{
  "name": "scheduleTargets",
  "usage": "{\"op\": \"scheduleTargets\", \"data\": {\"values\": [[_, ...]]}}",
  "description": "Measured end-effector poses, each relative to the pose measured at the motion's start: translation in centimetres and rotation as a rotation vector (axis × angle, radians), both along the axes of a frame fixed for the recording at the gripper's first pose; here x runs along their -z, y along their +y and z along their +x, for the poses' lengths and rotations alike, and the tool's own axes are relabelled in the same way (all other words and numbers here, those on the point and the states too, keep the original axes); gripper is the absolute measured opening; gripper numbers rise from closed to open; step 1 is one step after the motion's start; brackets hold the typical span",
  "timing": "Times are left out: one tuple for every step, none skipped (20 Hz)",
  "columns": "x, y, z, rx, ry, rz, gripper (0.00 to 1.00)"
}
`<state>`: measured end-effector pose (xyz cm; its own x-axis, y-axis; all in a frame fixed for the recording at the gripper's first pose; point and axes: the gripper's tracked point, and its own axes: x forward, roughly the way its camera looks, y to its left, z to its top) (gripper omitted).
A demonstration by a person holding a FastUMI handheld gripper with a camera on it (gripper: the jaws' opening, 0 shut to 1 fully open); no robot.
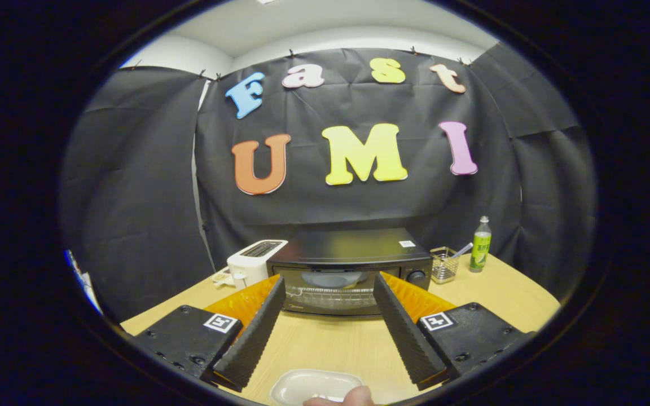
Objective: Open the toaster oven, put the food inside, and close the toaster oven door.
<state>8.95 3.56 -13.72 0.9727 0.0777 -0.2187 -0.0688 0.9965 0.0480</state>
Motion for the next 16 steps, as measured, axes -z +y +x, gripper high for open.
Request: {"op": "scheduleTargets", "data": {"values": [[-0.3, -0.2, -0.9, 0.013, -0.003, 0.003, 1.00], [-0.3, -0.2, -1.7, 0.018, 0.001, 0.007, 1.00], [-0.5, -0.4, -2.4, 0.026, 0.001, 0.012, 1.00], [-0.6, -0.7, -3.2, 0.035, 0.003, 0.014, 1.00], [-0.9, -1.1, -4.0, 0.047, 0.001, 0.021, 1.00], [-1.2, -1.4, -4.7, 0.058, -0.007, 0.027, 1.00], [-1.7, -1.7, -5.4, 0.068, -0.013, 0.023, 1.00], [-2.1, -2.0, -6.2, 0.076, -0.019, 0.016, 1.00], [-2.6, -2.3, -6.9, 0.083, -0.028, 0.012, 1.00], [-3.0, -2.3, -7.6, 0.089, -0.037, 0.010, 1.00], [-3.5, -2.3, -8.2, 0.089, -0.046, 0.006, 1.00], [-3.7, -2.0, -8.9, 0.083, -0.049, -0.005, 1.00], [-4.0, -1.5, -9.5, 0.068, -0.052, -0.017, 1.00], [-4.5, -1.1, -10.1, 0.056, -0.058, -0.031, 1.00], [-4.9, -0.8, -10.7, 0.052, -0.069, -0.038, 1.00], [-5.4, -0.6, -11.2, 0.053, -0.081, -0.039, 1.00]]}}
